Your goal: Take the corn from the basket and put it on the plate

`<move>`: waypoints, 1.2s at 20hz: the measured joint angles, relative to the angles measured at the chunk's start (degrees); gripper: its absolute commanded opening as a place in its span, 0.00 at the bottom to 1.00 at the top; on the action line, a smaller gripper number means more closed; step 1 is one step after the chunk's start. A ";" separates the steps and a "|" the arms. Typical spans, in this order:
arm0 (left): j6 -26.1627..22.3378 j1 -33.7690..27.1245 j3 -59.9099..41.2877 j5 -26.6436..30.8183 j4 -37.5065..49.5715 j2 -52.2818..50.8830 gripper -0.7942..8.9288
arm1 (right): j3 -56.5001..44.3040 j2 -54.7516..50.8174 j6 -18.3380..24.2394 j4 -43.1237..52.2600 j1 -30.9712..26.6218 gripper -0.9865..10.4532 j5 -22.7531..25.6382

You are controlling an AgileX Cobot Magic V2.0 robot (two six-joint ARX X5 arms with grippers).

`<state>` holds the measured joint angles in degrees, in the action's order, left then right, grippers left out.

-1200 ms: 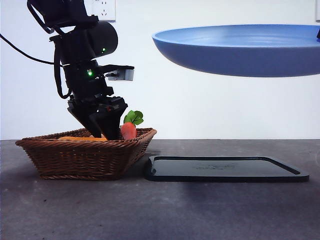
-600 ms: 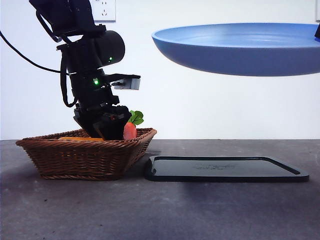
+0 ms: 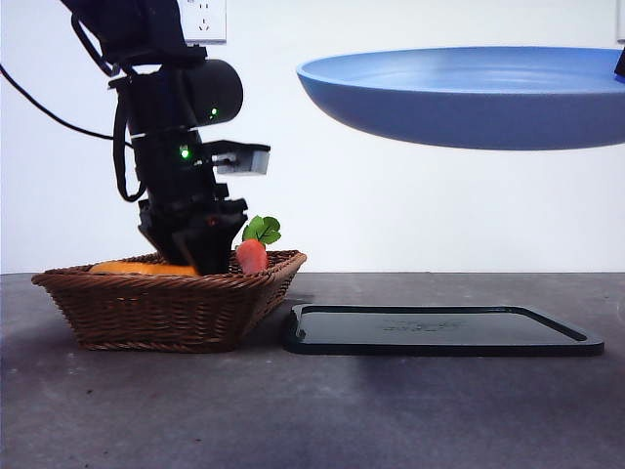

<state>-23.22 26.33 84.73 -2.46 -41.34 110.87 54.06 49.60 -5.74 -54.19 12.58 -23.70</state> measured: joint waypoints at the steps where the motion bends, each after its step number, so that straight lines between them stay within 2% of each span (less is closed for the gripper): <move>1: 0.09 -0.04 2.03 0.00 -1.66 0.00 0.25 | 0.00 0.81 -0.02 0.00 0.00 0.09 0.00; 4: 2.21 -0.04 11.50 -0.07 -7.10 0.00 0.25 | 0.00 5.81 -0.02 0.98 0.00 0.09 0.00; 6: 3.93 -0.07 18.36 -3.65 -12.59 0.00 0.25 | 0.00 11.10 -0.02 3.08 0.00 0.09 -0.02; 8: 6.56 -0.04 25.16 -12.72 -17.51 0.00 0.25 | 0.00 17.53 -0.04 6.25 -0.02 0.09 -0.66; 10: 9.27 0.59 30.12 -24.46 -19.26 -0.02 0.25 | 0.00 23.85 -0.94 11.26 -0.09 0.09 -4.26; 11: 10.47 1.55 30.56 -28.26 -19.32 -0.02 0.25 | 0.00 26.43 -2.23 14.12 -0.09 0.09 -5.95; 12: 10.99 2.69 30.56 -29.46 -20.11 -0.02 0.25 | 0.00 28.09 -3.43 16.26 -0.09 0.09 -7.28; 14: 11.17 5.64 30.56 -29.59 -20.68 -0.02 0.25 | 0.00 29.92 -5.81 19.85 -0.15 0.09 -9.99; 16: 10.58 8.59 30.38 -29.42 -20.57 -0.02 0.25 | 0.02 29.99 -7.08 21.07 -0.15 0.09 -10.73; 19: 9.14 12.52 30.38 -26.60 -20.55 0.98 0.25 | 0.52 29.99 -7.80 21.03 -0.28 0.09 -11.23; 24: 7.69 15.43 30.10 -24.41 -20.85 7.98 0.25 | 0.81 29.99 -7.87 20.50 -0.92 0.09 -12.09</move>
<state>-15.53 41.76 114.83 -26.87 -62.19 118.85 54.87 79.59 -13.61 -33.69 11.66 -35.79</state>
